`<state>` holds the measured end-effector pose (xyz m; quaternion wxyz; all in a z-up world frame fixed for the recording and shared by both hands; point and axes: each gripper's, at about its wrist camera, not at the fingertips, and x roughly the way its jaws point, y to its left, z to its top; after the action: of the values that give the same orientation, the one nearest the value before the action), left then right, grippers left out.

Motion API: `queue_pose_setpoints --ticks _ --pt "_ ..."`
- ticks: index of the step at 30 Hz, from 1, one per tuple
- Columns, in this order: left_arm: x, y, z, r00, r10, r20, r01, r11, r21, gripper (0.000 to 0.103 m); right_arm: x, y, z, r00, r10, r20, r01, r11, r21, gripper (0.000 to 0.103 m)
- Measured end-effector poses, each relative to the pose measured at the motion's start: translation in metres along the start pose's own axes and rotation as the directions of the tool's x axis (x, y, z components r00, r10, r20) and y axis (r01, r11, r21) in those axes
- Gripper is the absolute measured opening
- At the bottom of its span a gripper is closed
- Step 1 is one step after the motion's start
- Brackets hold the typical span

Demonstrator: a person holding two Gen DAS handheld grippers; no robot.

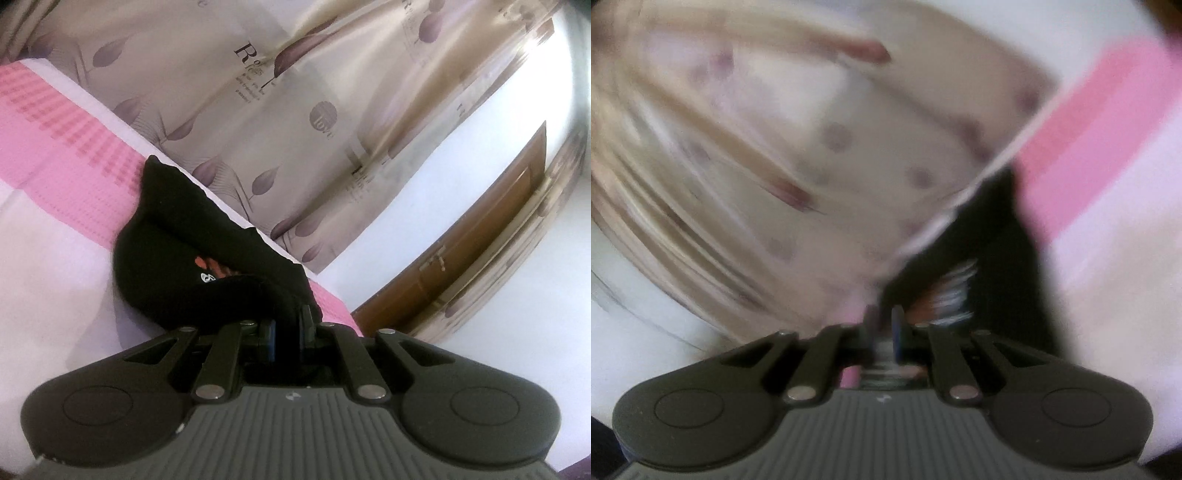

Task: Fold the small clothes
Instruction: 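Lift the hem with the left gripper and fold it toward the collar while the right gripper holds the sweater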

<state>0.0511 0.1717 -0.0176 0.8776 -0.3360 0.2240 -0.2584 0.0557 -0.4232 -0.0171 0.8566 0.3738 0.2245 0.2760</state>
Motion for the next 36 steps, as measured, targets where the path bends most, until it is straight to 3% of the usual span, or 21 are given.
queue_pose_setpoints --ticks 2,3,4,5,6,11,13,15,16,18,21,25,27,32,36 --pt "0.003 -0.001 -0.001 1.0 -0.002 -0.015 0.003 1.0 0.008 0.01 0.002 0.003 0.005 0.995 -0.034 -0.094 0.026 0.996 -0.087 0.014" --pt "0.003 0.0 -0.003 1.0 0.003 -0.022 -0.003 1.0 0.015 0.01 0.003 0.002 0.005 0.988 -0.061 -0.141 0.046 0.993 -0.108 0.026" --pt "0.002 0.001 -0.005 1.0 0.011 -0.029 -0.01 1.0 0.022 0.01 0.001 0.003 0.001 0.979 -0.138 -0.151 0.112 0.98 -0.163 0.049" --pt "0.002 0.003 -0.007 0.999 0.015 -0.036 -0.014 1.0 0.022 0.01 0.001 0.003 -0.003 0.968 -0.193 -0.161 0.157 0.965 -0.211 0.064" --pt "0.001 0.005 -0.009 0.999 0.019 -0.04 -0.018 1.0 0.016 0.01 0.0 0.0 -0.007 0.957 -0.222 -0.186 0.174 0.954 -0.244 0.086" --pt "-0.008 0.015 -0.017 0.998 0.038 -0.042 -0.039 0.999 -0.02 0.01 -0.009 -0.026 -0.034 0.924 -0.283 -0.257 0.221 0.944 -0.246 0.088" --pt "-0.01 0.016 -0.018 0.998 0.04 -0.041 -0.041 0.999 -0.026 0.01 -0.006 -0.032 -0.048 0.915 -0.286 -0.286 0.214 0.942 -0.259 0.087" --pt "-0.01 0.017 -0.018 0.998 0.043 -0.044 -0.044 0.999 -0.028 0.01 -0.009 -0.027 -0.061 0.926 -0.278 -0.255 0.193 0.93 -0.312 0.087" --pt "-0.011 0.016 -0.018 0.998 0.045 -0.046 -0.047 0.999 -0.026 0.01 -0.007 -0.022 -0.065 0.927 -0.269 -0.262 0.176 0.927 -0.33 0.07" --pt "-0.012 0.015 -0.019 0.998 0.048 -0.047 -0.049 0.999 -0.02 0.01 -0.002 -0.021 -0.069 0.923 -0.245 -0.298 0.16 0.946 -0.281 0.009" --pt "-0.011 0.015 -0.02 0.997 0.056 -0.044 -0.057 0.998 -0.012 0.01 -0.002 -0.026 -0.071 0.94 -0.182 -0.289 0.139 0.977 -0.161 0.009" --pt "-0.014 0.015 -0.018 0.998 0.057 -0.032 -0.058 0.998 -0.009 0.01 -0.013 -0.022 -0.056 0.983 -0.007 -0.184 0.01 1.0 0.016 0.009" --pt "-0.014 0.014 -0.015 0.999 0.047 -0.019 -0.047 0.999 -0.007 0.01 -0.013 -0.014 -0.042 0.99 0.067 -0.124 -0.059 0.996 0.071 0.009" --pt "-0.007 0.008 0.0 0.999 0.027 0.039 -0.027 1.0 0.0 0.01 -0.001 0.002 -0.007 0.975 0.219 0.026 -0.221 0.963 0.154 0.009" --pt "0.004 0.003 0.027 0.994 0.01 0.105 -0.009 1.0 -0.007 0.01 0.031 0.009 0.028 0.957 0.267 0.112 -0.283 0.946 0.161 0.01"
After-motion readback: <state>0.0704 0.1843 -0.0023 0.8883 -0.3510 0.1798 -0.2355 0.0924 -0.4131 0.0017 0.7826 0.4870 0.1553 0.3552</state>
